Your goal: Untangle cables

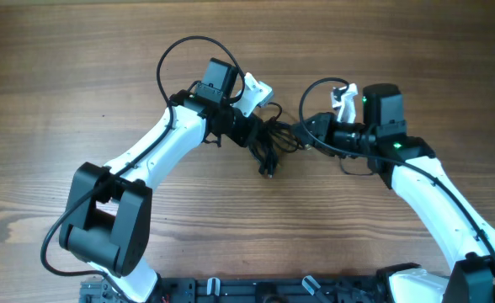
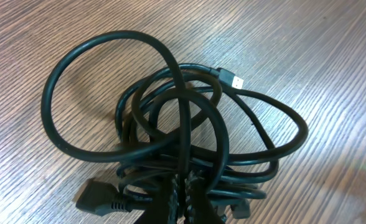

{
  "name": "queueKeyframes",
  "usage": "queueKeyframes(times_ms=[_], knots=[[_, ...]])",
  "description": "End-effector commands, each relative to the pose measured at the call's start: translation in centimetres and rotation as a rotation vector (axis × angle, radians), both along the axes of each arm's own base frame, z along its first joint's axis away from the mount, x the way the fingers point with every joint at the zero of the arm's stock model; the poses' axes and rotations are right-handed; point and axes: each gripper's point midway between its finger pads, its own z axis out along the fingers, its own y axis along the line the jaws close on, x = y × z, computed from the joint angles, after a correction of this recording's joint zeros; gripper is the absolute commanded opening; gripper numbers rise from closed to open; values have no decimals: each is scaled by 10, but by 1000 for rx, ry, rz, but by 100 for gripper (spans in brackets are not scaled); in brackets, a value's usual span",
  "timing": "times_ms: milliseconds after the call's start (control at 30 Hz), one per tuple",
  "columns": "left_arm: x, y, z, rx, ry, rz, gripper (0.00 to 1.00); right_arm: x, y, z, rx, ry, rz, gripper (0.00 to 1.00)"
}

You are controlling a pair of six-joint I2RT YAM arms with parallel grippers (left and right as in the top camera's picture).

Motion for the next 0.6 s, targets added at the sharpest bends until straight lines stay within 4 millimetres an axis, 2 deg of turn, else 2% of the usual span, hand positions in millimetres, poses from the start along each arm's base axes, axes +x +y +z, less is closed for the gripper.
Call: queueKeyframes(times_ms=[0,233,400,567], knots=[[0,-8,4,-54,33,26,4,-2,12,-4,26,80,-39,33],[2,-19,15,-135,36,14,4,10,31,-20,14,81,-63,31],[1,-20,16,-141,37,6,4,21,33,-39,-6,90,-85,29],[3,-16,16,-142,36,16,4,28,36,-44,20,102,-101,28]])
